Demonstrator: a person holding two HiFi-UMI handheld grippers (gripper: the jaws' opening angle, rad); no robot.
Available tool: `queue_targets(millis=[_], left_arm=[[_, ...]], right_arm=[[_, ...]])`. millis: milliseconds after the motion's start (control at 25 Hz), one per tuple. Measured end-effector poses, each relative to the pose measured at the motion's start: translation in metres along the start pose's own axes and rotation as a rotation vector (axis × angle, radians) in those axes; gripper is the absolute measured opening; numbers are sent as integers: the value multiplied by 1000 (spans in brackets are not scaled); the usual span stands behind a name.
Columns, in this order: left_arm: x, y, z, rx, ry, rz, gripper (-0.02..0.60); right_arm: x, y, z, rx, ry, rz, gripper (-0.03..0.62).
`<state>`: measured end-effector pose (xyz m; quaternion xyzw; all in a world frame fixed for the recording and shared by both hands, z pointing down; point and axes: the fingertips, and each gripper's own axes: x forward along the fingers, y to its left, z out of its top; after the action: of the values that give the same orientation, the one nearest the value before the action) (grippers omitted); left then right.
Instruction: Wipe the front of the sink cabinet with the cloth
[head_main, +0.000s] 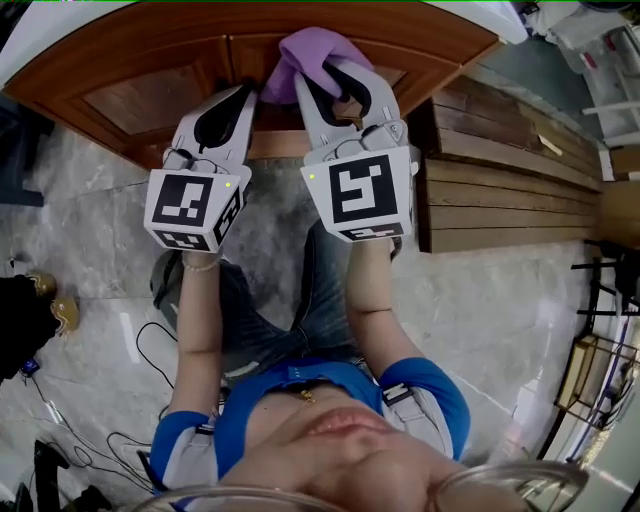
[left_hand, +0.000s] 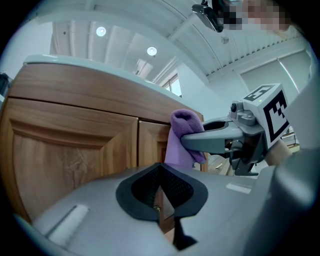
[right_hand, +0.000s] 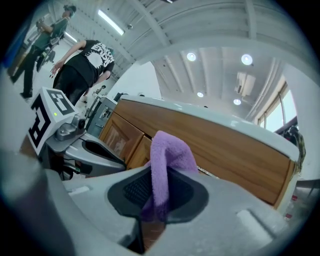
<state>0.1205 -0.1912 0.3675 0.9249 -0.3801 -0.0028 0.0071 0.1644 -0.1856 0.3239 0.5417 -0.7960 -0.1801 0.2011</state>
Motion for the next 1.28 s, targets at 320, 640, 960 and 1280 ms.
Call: queue_targets(millis=[320,640,960,1280], left_arm=[[5,-23,10,-2,-50,-92,0],[4,-36,9,23,-39,-116,0],[7,-37,0,18,-17,-119,0],[2,-38,-1,7,-10,-135,0]], right_arm=[[-19,-26,-17,7,28,-48,63],[-45,-67,-42,40,61,-112,64],[-68,-104,-69,40,126,-194,64],[-73,-108,-69,8,112,-218,66]])
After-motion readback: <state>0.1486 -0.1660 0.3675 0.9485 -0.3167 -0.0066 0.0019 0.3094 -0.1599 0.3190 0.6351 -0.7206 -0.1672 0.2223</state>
